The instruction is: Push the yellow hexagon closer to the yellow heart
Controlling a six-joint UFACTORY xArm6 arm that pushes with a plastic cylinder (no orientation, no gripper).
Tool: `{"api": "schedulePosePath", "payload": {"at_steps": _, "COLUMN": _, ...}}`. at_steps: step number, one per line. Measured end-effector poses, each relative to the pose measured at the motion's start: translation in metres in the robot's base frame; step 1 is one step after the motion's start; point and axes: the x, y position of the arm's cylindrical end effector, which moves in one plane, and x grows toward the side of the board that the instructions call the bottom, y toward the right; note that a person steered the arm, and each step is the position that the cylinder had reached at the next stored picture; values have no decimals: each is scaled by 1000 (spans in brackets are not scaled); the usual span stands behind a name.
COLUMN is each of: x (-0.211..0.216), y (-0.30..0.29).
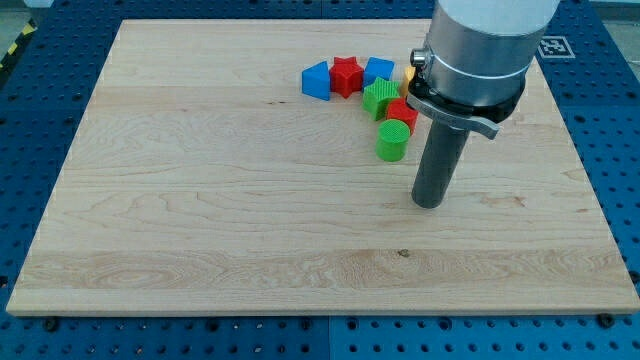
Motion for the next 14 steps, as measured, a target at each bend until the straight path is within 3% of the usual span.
{"api": "schedulePosePath", "payload": {"at_steps": 1, "x": 1, "y": 0}}
{"api": "schedulePosePath", "payload": {"at_steps": 2, "x": 33, "y": 38}}
{"api": "schedulePosePath", "payload": {"at_steps": 3, "x": 38, "y": 124}}
{"api": "schedulePosePath", "payload": {"at_steps": 4, "x": -24, "y": 209}}
{"api": "schedulePosePath", "payload": {"at_steps": 5, "x": -115, "y": 227}}
{"api": "schedulePosePath", "payload": {"at_steps": 6, "x": -193, "y": 202}}
{"api": "schedulePosePath", "payload": {"at_steps": 7, "x": -245, "y": 153}}
{"api": "schedulePosePath", "payload": {"at_steps": 8, "x": -250, "y": 105}}
{"api": "schedulePosePath", "payload": {"at_steps": 10, "x": -250, "y": 98}}
{"api": "schedulePosePath", "payload": {"at_steps": 11, "x": -237, "y": 98}}
{"api": "schedulePosePath", "payload": {"at_steps": 13, "x": -161, "y": 98}}
{"api": "schedulePosePath", "payload": {"at_steps": 14, "x": -171, "y": 98}}
